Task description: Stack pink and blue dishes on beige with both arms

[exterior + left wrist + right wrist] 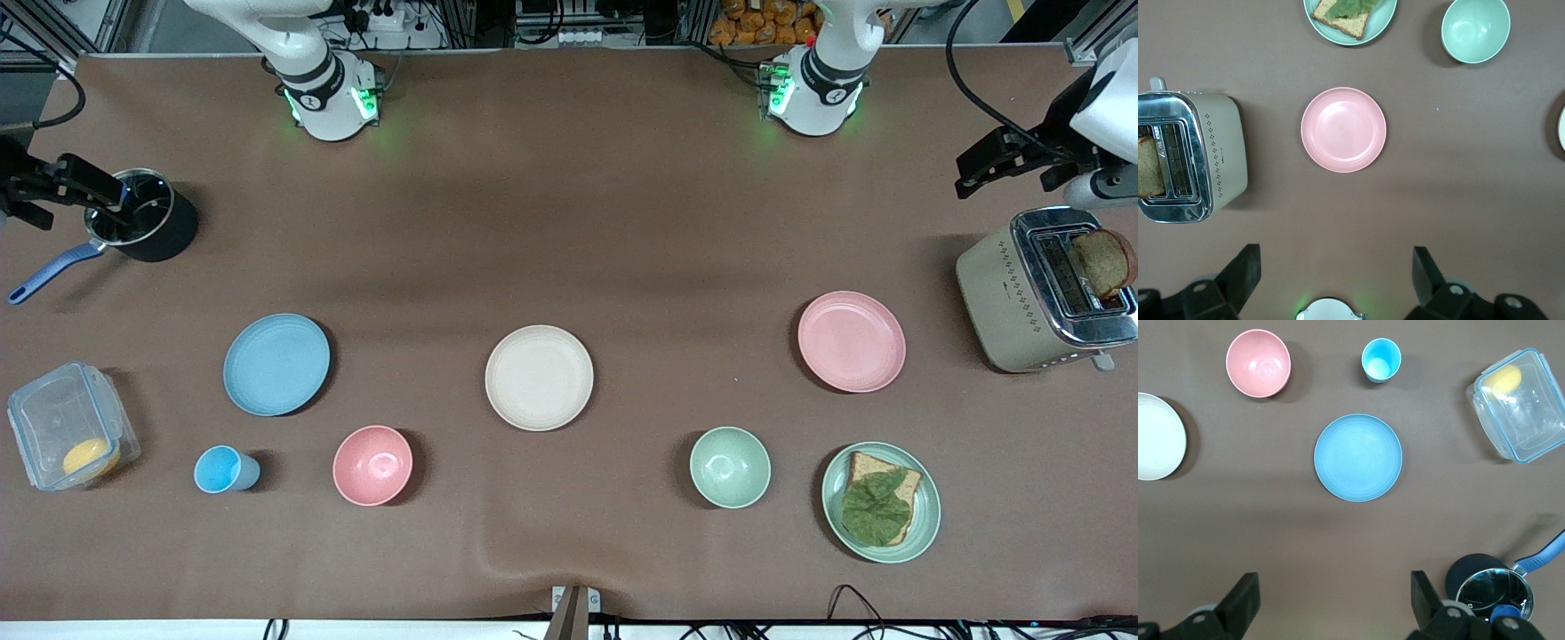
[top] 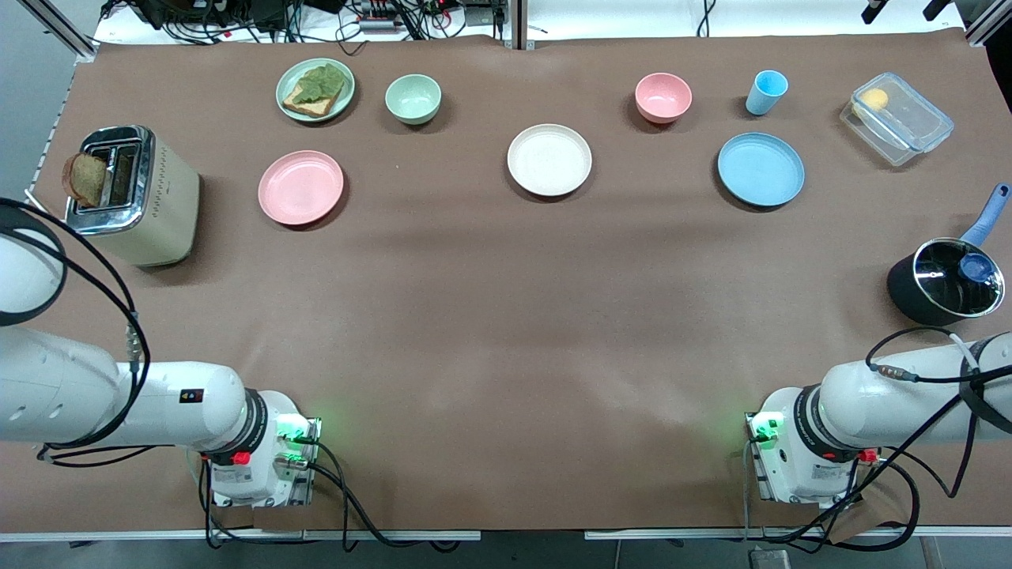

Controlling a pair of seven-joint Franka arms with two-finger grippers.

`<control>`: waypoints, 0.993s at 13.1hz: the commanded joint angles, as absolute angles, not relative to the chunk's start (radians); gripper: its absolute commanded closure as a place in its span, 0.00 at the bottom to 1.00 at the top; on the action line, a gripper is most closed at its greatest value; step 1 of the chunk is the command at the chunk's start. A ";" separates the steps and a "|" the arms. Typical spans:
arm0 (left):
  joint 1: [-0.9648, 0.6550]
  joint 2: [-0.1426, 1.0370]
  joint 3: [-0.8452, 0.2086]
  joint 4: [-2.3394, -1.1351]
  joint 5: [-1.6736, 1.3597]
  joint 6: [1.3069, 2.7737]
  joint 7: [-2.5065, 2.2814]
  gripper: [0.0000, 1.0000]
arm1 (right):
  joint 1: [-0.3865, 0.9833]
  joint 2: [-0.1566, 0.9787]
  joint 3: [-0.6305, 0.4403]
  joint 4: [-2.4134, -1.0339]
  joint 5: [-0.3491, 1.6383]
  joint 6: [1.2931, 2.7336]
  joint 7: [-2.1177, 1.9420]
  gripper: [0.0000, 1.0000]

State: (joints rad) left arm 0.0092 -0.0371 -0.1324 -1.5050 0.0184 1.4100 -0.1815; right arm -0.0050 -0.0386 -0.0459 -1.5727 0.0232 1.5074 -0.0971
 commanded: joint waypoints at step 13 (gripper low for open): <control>0.155 0.116 -0.137 -2.069 0.038 2.144 -0.160 0.00 | -0.025 -0.029 -0.043 -1.643 0.040 1.558 -0.109 0.00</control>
